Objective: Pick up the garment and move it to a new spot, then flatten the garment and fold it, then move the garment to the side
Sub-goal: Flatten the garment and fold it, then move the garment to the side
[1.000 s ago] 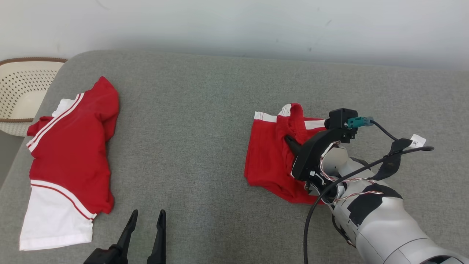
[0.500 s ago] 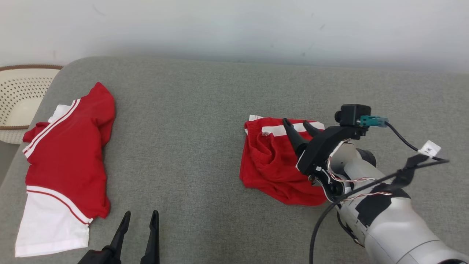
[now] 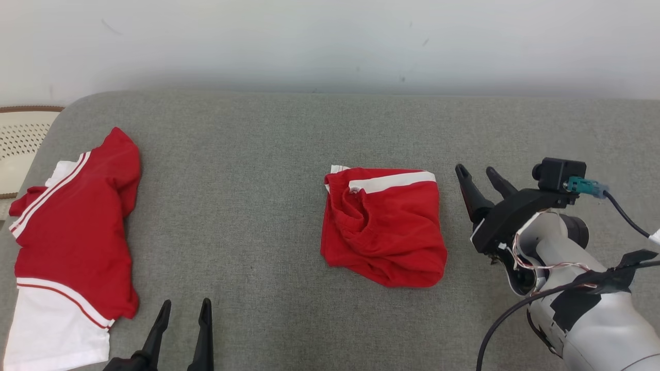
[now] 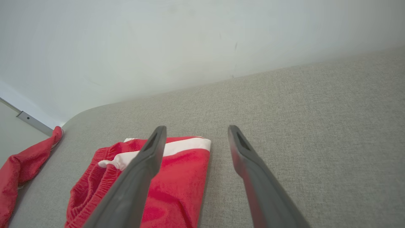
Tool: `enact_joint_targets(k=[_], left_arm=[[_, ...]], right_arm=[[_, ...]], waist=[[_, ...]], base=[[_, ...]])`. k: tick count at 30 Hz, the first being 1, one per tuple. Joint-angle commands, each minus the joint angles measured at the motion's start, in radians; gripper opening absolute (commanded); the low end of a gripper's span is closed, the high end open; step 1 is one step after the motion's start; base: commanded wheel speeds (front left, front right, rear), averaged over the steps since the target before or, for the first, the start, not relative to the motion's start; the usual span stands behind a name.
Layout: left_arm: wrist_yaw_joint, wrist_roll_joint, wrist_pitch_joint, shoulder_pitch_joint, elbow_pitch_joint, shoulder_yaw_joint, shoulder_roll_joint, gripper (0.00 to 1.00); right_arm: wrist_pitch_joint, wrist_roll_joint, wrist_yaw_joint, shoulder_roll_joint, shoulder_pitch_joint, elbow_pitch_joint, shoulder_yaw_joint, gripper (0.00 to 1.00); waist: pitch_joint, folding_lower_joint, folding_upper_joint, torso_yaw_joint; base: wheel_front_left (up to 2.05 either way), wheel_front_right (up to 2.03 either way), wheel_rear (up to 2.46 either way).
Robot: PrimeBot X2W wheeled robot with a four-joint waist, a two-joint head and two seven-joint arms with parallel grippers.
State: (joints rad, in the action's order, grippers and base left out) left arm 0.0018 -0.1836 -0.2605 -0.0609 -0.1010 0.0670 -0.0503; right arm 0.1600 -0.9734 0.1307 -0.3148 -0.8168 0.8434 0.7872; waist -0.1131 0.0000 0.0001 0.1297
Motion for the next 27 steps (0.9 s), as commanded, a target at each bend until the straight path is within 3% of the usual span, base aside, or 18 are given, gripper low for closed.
enact_joint_targets(k=[1, 27], left_arm=[[0.0, 0.01, -0.003, 0.014, 0.004, -0.006, 0.0, 1.0], [0.003, 0.001, -0.003, -0.021, 0.009, 0.005, 0.0, 1.0]], right_arm=[[0.0, 0.009, 0.0, -0.004, 0.018, 0.004, 0.003, 1.0], [-0.122, -0.01, 0.0, 0.088, -0.007, 0.216, 0.048, 1.0]], waist=[[0.0, 0.0, -0.0001, -0.003], [-0.057, 0.0, -0.0001, 0.069]], base=[[0.0, 0.0, 0.0], [0.0, 0.0, 0.0]])
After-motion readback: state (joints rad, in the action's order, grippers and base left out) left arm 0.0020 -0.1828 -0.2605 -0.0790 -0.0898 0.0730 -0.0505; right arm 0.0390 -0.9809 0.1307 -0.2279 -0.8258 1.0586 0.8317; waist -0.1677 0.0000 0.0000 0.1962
